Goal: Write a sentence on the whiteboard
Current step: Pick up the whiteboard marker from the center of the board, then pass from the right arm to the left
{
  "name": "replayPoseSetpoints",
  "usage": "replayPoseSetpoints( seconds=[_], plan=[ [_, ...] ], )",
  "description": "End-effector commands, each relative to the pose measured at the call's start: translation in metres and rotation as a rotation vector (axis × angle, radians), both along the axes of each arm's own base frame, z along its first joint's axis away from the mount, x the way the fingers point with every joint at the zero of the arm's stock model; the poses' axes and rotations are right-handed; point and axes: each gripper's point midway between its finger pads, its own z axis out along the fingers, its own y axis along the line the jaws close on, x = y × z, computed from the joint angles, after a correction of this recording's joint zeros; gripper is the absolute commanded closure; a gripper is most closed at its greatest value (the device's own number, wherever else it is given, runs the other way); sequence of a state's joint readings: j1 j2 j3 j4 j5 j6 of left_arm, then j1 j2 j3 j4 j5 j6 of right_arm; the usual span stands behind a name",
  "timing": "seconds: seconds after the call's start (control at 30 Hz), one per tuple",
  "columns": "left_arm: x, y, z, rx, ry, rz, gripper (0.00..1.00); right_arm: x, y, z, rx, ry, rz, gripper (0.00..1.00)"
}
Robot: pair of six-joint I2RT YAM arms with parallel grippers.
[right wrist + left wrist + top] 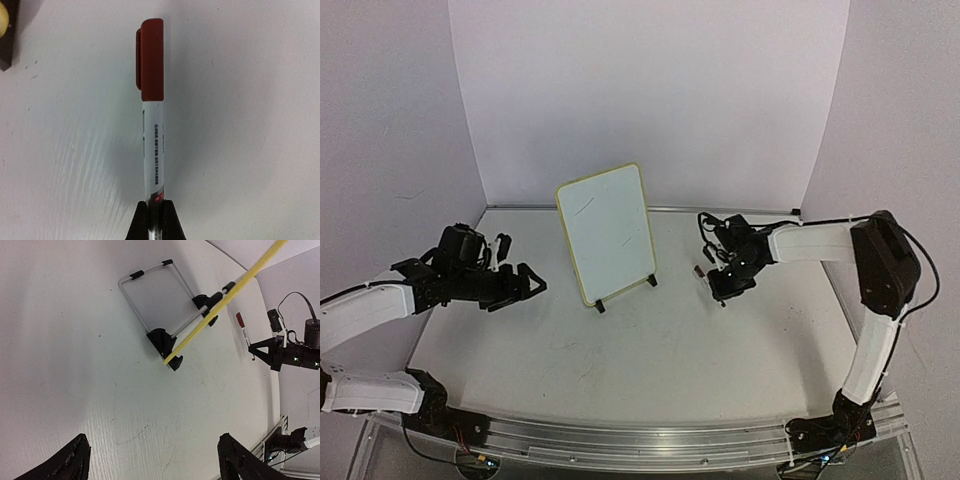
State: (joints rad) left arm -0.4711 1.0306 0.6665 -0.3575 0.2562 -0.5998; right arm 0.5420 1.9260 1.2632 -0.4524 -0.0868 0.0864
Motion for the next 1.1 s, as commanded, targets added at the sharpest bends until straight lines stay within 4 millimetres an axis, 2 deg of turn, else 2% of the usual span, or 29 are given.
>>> replayPoseSetpoints(
  seconds=[0.0, 0.1, 0.2, 0.33, 0.43, 0.5, 0.63, 0.7, 0.8, 0.9, 1.07],
  plan=[
    [-0.007, -0.039, 0.023, -0.091, -0.065, -0.093, 0.13, -0.031, 0.024, 0.087, 0.154, -0.153, 0.074, 1.00],
    [-0.018, -0.071, 0.041, -0.163, -0.088, -0.174, 0.13, -0.076, 0.049, 0.117, 0.244, -0.178, 0.186, 1.00],
    [-0.034, -0.109, 0.072, -0.259, -0.146, -0.271, 0.12, -0.116, 0.077, 0.133, 0.321, -0.172, 0.269, 1.00],
    [-0.054, -0.152, 0.110, -0.355, -0.208, -0.379, 0.10, -0.152, 0.110, 0.155, 0.442, -0.178, 0.323, 1.00],
    [-0.063, -0.172, 0.126, -0.423, -0.232, -0.417, 0.09, -0.172, 0.133, 0.169, 0.511, -0.207, 0.372, 1.00],
    [-0.064, -0.177, 0.132, -0.470, -0.243, -0.416, 0.08, -0.179, 0.143, 0.178, 0.544, -0.224, 0.397, 1.00],
    [-0.060, -0.175, 0.125, -0.480, -0.222, -0.372, 0.08, -0.192, 0.157, 0.190, 0.590, -0.229, 0.450, 1.00],
    [-0.060, -0.176, 0.122, -0.475, -0.201, -0.368, 0.12, -0.197, 0.161, 0.195, 0.603, -0.228, 0.472, 1.00],
    [-0.060, -0.181, 0.125, -0.491, -0.189, -0.383, 0.24, -0.201, 0.165, 0.201, 0.616, -0.231, 0.497, 1.00],
    [-0.060, -0.185, 0.128, -0.498, -0.190, -0.392, 0.40, -0.203, 0.167, 0.206, 0.624, -0.241, 0.513, 1.00],
    [-0.059, -0.188, 0.119, -0.480, -0.160, -0.395, 0.61, -0.207, 0.170, 0.210, 0.631, -0.240, 0.537, 1.00]
  ],
)
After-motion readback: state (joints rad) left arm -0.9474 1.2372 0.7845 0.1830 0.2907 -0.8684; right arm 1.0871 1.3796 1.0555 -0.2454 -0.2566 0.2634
